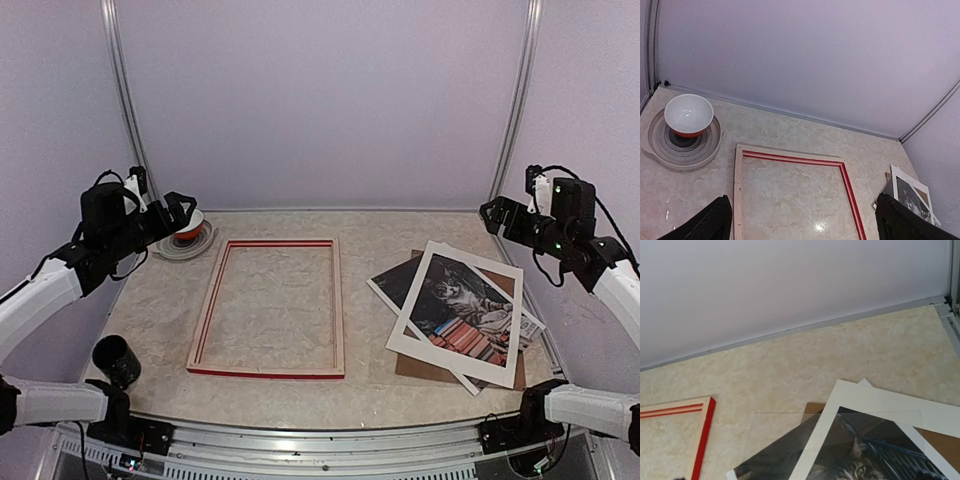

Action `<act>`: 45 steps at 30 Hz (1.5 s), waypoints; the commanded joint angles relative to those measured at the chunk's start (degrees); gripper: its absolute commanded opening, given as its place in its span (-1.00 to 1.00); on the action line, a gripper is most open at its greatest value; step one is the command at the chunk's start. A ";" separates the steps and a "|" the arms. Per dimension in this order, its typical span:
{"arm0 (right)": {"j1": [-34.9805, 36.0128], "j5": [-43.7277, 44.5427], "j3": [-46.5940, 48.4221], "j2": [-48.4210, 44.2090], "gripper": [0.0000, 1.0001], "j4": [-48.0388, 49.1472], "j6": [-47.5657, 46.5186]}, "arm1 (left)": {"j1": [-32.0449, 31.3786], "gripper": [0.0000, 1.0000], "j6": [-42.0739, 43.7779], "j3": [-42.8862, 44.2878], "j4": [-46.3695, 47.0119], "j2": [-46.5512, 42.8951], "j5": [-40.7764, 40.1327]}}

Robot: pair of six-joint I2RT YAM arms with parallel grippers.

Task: Put the photo into the frame
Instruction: Move the glass panel to the frame body.

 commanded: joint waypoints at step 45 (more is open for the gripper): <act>-0.80 7.91 -2.26 18.13 0.98 -6.48 5.40 | -27.79 0.98 0.19 37.46 -6.61 52.35 3.38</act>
